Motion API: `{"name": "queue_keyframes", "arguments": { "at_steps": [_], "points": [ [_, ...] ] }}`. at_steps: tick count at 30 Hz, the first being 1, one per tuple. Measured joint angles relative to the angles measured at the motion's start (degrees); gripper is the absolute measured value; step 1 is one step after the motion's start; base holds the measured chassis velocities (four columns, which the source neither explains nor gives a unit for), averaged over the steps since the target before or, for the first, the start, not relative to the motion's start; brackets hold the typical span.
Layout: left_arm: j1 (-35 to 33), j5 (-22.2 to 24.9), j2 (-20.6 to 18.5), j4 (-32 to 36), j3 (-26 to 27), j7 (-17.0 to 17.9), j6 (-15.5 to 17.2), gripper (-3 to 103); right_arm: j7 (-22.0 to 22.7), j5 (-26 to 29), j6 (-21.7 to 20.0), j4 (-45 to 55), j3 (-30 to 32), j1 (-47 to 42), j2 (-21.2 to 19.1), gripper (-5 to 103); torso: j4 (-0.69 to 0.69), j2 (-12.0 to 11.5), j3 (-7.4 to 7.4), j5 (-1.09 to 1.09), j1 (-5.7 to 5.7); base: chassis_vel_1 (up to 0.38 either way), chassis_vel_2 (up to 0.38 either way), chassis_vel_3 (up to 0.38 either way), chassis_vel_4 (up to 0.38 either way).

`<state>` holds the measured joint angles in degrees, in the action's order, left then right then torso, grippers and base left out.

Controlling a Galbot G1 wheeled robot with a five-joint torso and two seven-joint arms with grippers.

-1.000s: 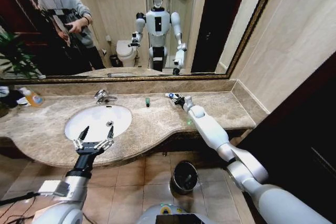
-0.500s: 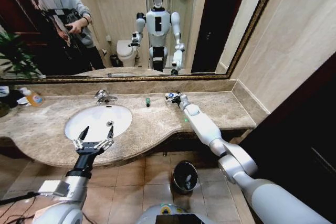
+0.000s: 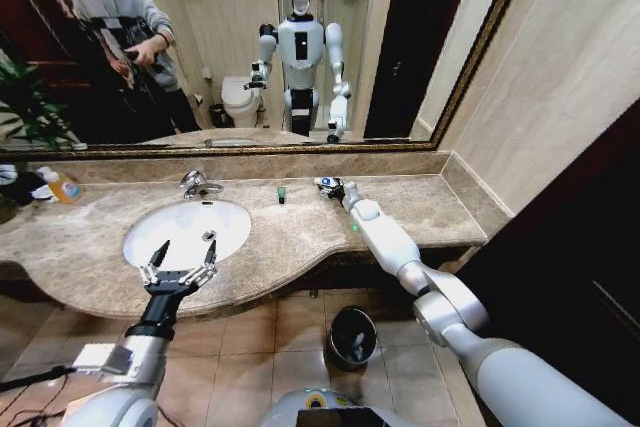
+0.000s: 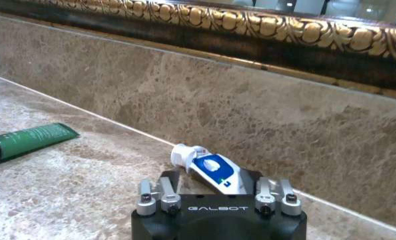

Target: Pick up the trash from the sink and place it in the trash bin.

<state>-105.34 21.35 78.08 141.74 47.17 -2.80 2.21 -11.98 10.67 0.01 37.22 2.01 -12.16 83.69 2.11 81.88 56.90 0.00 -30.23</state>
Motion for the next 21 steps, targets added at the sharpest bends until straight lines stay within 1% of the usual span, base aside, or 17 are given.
{"name": "queue_keyframes", "arguments": {
  "at_steps": [1, 4, 5, 7, 8, 11, 12, 13, 14, 16, 17, 21],
  "points": [
    [0.0, 0.0, 0.0, 0.0, 0.0, 0.0, 0.0, 100, 0.0, 0.0, 0.0, 0.0, 0.0, 0.0, 0.0, 63, 0.0, 0.0, 0.0, 0.0, 0.0, 0.0, 0.0, 0.0, 0.0],
    [0.0, 0.0, 0.0, 0.0, 0.0, 0.0, 0.0, 100, -0.1, 0.1, 0.1, -0.5, 0.0, 0.0, 0.4, 46, 0.0, 0.0, 0.0, 0.0, 0.0, 0.0, 0.0, 0.0, 0.0],
    [0.0, 0.0, 0.0, 0.0, 0.0, 0.0, 0.0, 100, -0.1, 0.1, 0.1, -0.5, 0.0, 0.0, 0.4, 46, 0.0, 0.0, 0.0, 0.0, 0.0, 0.0, 0.0, 0.0, 0.0],
    [0.0, 0.0, 0.0, 0.0, 0.0, 0.0, 0.0, 100, -0.2, 0.2, 0.2, -0.2, 0.0, 0.0, 0.4, 36, 0.0, 0.0, 0.0, 0.0, 0.0, 0.0, 0.0, 0.0, 0.0],
    [0.0, 0.0, 0.0, 0.0, 0.0, 0.0, 0.0, 100, -0.2, 0.2, 0.2, -0.2, 0.0, 0.0, 0.4, 36, 0.0, 0.0, 0.0, 0.0, 0.0, 0.0, 0.0, 0.0, 0.0],
    [0.0, 0.0, 0.0, 0.0, 0.0, 0.0, 0.0, 100, -0.2, 0.6, 0.4, 1.9, -0.4, -0.4, -0.4, 20, 0.0, 0.0, 0.0, 0.0, 0.0, 0.0, 0.0, 0.0, 0.0],
    [0.0, 0.0, 0.0, 0.0, 0.0, 0.0, 0.0, 100, -0.2, 0.6, 0.4, 1.9, -0.4, -0.4, -0.4, 20, 0.0, 0.0, 0.0, 0.0, 0.0, 0.0, 0.0, 0.0, 0.0],
    [0.0, 0.0, 0.0, 0.0, 0.0, 0.0, 0.0, 100, -0.2, 0.5, 0.9, 2.7, -0.5, -0.6, -0.7, 14, 0.0, 0.0, 0.0, 0.0, 0.0, 0.0, 0.0, 0.0, 0.0],
    [0.0, 0.0, 0.0, 0.0, 0.0, 0.0, 0.0, 100, -0.2, 0.2, 1.3, 3.6, -0.5, -0.9, -1.0, 14, 0.0, 0.0, 0.0, 0.0, 0.0, 0.0, 0.0, 0.0, 0.0],
    [0.0, 0.0, 0.0, 0.0, 0.0, 0.0, 0.0, 100, -0.1, 0.1, 1.3, 5.7, -0.7, -1.6, -1.9, 4, 0.0, 0.0, 0.0, 0.0, 0.0, 0.0, 0.0, 0.0, 0.0],
    [0.0, 0.0, 0.0, 0.0, 0.0, 0.0, 0.0, 100, -0.1, 0.2, 1.2, 6.5, -0.8, -1.7, -2.3, 2, -0.01, 0.0, 0.0, 0.0, 0.0, 0.0, 0.0, 0.0, 0.0],
    [0.0, 0.0, 0.0, 0.0, 0.0, 0.0, 0.0, 100, 0.0, 0.3, 1.1, 7.1, -0.9, -1.8, -2.7, 1, 0.0, 0.0, 0.0, 0.0, 0.0, 0.0, 0.0, 0.0, 0.0]
  ]
}}
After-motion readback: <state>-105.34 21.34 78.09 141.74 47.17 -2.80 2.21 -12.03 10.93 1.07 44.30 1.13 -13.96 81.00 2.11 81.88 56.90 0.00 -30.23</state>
